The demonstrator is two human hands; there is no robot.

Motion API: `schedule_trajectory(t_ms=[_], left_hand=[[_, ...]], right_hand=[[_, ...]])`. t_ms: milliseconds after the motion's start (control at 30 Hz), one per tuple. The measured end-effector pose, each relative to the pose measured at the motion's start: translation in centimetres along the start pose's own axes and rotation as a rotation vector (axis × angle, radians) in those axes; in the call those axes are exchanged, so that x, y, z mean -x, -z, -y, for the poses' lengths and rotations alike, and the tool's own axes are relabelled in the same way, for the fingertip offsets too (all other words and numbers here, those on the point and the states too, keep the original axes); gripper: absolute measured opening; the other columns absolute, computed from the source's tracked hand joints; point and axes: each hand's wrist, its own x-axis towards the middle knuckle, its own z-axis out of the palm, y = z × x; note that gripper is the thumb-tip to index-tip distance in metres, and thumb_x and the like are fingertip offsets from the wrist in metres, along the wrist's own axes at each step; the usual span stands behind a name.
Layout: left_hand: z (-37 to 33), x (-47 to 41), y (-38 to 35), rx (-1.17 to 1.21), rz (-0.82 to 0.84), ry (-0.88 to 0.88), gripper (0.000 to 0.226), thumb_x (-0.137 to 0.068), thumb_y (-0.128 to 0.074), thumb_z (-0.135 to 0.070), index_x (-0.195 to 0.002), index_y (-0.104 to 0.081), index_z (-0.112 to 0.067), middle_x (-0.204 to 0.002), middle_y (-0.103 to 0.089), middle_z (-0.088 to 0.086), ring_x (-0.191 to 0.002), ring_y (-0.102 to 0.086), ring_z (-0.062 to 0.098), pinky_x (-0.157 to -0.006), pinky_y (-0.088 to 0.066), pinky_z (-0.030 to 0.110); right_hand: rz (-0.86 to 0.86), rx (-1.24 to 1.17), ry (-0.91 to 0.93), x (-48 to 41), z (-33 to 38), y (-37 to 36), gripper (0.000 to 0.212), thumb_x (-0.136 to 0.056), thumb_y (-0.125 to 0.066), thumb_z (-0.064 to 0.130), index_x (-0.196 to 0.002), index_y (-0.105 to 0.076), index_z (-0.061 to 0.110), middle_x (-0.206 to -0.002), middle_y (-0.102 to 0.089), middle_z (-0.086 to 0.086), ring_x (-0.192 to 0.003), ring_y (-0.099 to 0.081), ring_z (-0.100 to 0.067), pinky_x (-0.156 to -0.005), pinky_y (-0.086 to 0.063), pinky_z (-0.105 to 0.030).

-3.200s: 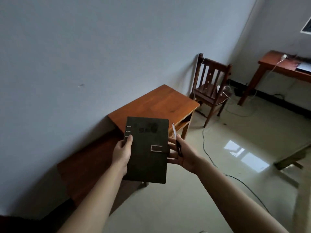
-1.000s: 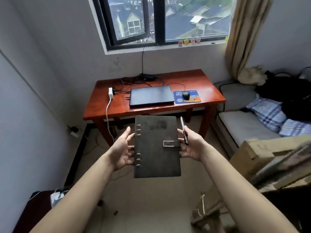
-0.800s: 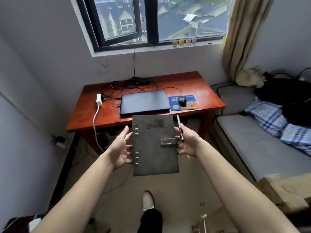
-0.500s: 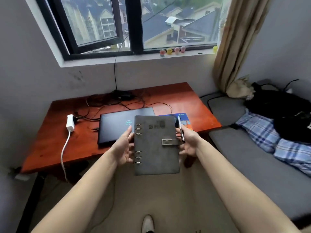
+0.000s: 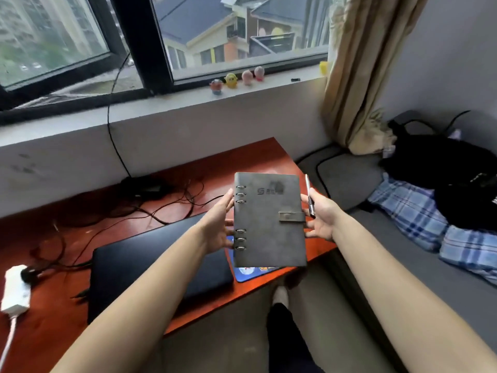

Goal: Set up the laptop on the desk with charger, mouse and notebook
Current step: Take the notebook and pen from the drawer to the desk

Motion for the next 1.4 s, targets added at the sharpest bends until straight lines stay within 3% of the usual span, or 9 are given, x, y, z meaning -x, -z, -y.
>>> schedule_trajectory(t_ms=[133,433,600,767,967,1067,1233,1333,1400], left_hand=[[-3.7,-8.8,-0.5,0.038,-0.080,0.034,0.041,-0.087,-0.040,-0.078,-0.087,-0.069,-0.048,-0.087,-0.068,0.012,-0.076,-0.070,0.024,-0.066,-0.059,0.042],[-8.7,-23.9,-2.2,0.157,-0.232,0.227,0.054,-0.085,-0.032,-0.082,-0.099,-0.065,-0.042,-0.109,-0.062,0.011,-0.102,-0.063,0.027,-0.081,-0.052,0.047],[-8.1,-28.9,-2.8,0.224,-0.328,0.302,0.055,-0.087,-0.033,-0.080,-0.099,-0.064,-0.037,-0.112,-0.062,0.010,-0.103,-0.061,0.027,-0.087,-0.047,0.051],[-6.8,-30.9,-3.3,0.232,-0.359,0.370,0.056,-0.085,-0.037,-0.080,-0.111,-0.062,-0.036,-0.121,-0.061,0.009,-0.116,-0.055,0.029,-0.100,-0.041,0.057],[-6.5,-30.5,-2.7,0.268,-0.359,0.351,0.059,-0.085,-0.039,-0.079,-0.124,-0.052,-0.037,-0.123,-0.059,0.013,-0.112,-0.058,0.029,-0.089,-0.046,0.053],[-6.2,-29.7,-1.7,0.252,-0.344,0.332,0.078,-0.087,-0.036,-0.078,-0.152,-0.030,-0.035,-0.145,-0.045,0.019,-0.136,-0.042,0.035,-0.108,-0.028,0.061],[-5.7,-26.9,1.0,0.097,-0.388,0.217,0.078,-0.089,-0.036,-0.075,-0.152,-0.035,-0.028,-0.145,-0.046,0.013,-0.136,-0.041,0.030,-0.110,-0.029,0.054],[-4.8,-25.3,3.2,-0.195,-0.471,0.118,0.072,-0.096,-0.035,-0.066,-0.151,-0.038,-0.020,-0.153,-0.043,0.006,-0.141,-0.038,0.023,-0.116,-0.026,0.044],[-3.6,-24.1,4.7,-0.565,-0.527,0.028,0.065,-0.101,-0.033,-0.056,-0.150,-0.039,-0.014,-0.157,-0.039,0.008,-0.145,-0.033,0.024,-0.119,-0.021,0.037]], right_hand=[[0.008,0.004,-0.054,-8.8,4.5,1.9,0.062,-0.100,-0.016,0.068,-0.138,-0.055,0.038,-0.127,-0.062,0.003,-0.103,-0.062,-0.028,-0.090,-0.043,-0.048],[-0.032,0.148,-0.199,-24.4,12.7,4.8,0.056,-0.101,-0.026,0.064,-0.131,-0.061,0.031,-0.124,-0.064,-0.005,-0.121,-0.058,-0.033,-0.109,-0.039,-0.052],[-0.066,0.202,-0.278,-30.1,12.5,5.7,0.059,-0.099,-0.031,0.067,-0.133,-0.060,0.028,-0.123,-0.065,-0.007,-0.111,-0.061,-0.029,-0.091,-0.048,-0.042],[-0.114,0.231,-0.307,-32.5,12.0,5.4,0.053,-0.100,-0.034,0.063,-0.116,-0.060,0.021,-0.097,-0.065,0.001,-0.083,-0.061,-0.016,-0.057,-0.043,-0.030],[-0.122,0.263,-0.304,-33.5,11.4,5.0,0.060,-0.101,-0.033,0.058,-0.140,-0.053,0.016,-0.132,-0.060,-0.005,-0.115,-0.060,-0.028,-0.099,-0.051,-0.044],[-0.115,0.183,-0.308,-32.5,11.9,5.2,0.051,-0.102,-0.038,0.053,-0.132,-0.058,0.017,-0.116,-0.067,-0.003,-0.094,-0.066,-0.023,-0.064,-0.056,-0.034],[-0.258,0.082,-0.175,-30.0,11.5,5.1,0.029,-0.103,-0.045,0.040,-0.112,-0.060,0.017,-0.093,-0.060,-0.001,-0.069,-0.055,-0.015,-0.055,-0.046,-0.031],[-0.428,0.199,0.064,-28.8,10.3,4.2,0.026,-0.098,-0.050,0.033,-0.088,-0.067,0.015,-0.093,-0.064,-0.002,-0.084,-0.057,-0.022,-0.074,-0.047,-0.034],[-0.446,0.258,0.127,-27.6,9.5,2.8,0.019,-0.096,-0.055,0.031,-0.091,-0.070,0.020,-0.103,-0.070,-0.004,-0.094,-0.061,-0.025,-0.080,-0.049,-0.035]])
